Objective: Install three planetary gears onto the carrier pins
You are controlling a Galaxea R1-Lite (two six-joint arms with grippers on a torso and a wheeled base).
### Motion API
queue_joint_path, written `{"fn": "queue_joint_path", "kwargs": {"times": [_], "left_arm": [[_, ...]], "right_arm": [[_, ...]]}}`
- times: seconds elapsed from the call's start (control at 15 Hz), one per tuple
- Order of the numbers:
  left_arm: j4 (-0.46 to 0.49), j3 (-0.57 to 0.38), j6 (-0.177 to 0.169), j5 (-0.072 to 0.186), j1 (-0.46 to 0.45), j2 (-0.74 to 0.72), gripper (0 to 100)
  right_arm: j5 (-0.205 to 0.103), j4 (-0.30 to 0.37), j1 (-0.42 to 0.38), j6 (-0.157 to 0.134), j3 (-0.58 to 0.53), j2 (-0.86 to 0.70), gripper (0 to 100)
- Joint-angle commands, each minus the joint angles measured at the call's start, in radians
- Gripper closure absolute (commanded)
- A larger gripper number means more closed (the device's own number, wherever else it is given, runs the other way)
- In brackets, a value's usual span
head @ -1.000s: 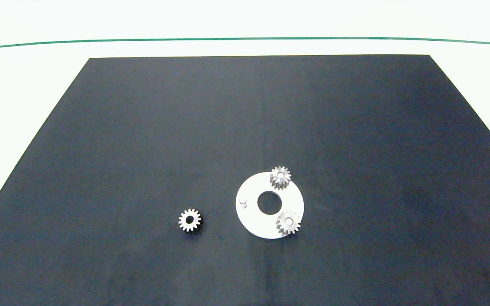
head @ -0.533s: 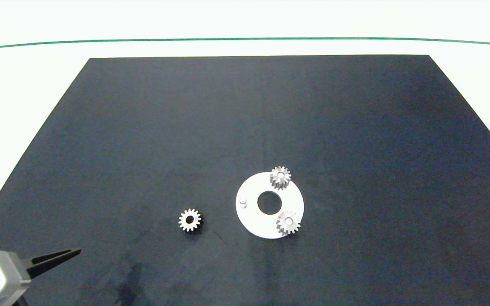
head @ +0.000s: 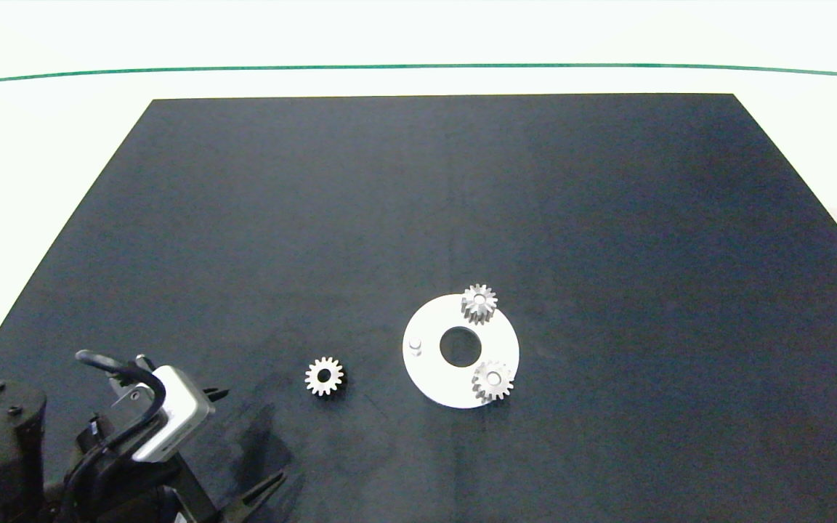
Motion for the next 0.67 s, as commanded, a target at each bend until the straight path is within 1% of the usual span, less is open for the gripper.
{"fn": "queue_joint_path", "kwargs": {"times": [0.07, 0.2, 0.33, 0.47, 0.67], "left_arm": [[0.022, -0.099, 0.004, 0.005, -0.008, 0.067, 0], [0.042, -0.128, 0.004, 0.005, -0.013, 0.096, 0], [0.042, -0.175, 0.005, 0.007, -0.015, 0.153, 0], [0.040, -0.195, 0.015, 0.008, -0.013, 0.192, 0], [0.039, -0.220, 0.016, 0.007, -0.013, 0.240, 0]], "right_arm": [[-0.003, 0.003, 0.003, -0.001, 0.008, 0.005, 0], [-0.003, 0.003, 0.005, -0.001, 0.008, 0.005, 0], [-0.003, 0.002, 0.006, -0.001, 0.008, 0.006, 0], [-0.001, 0.000, 0.008, -0.001, 0.006, 0.006, 0], [-0.003, 0.000, 0.005, -0.001, 0.004, 0.006, 0]]}}
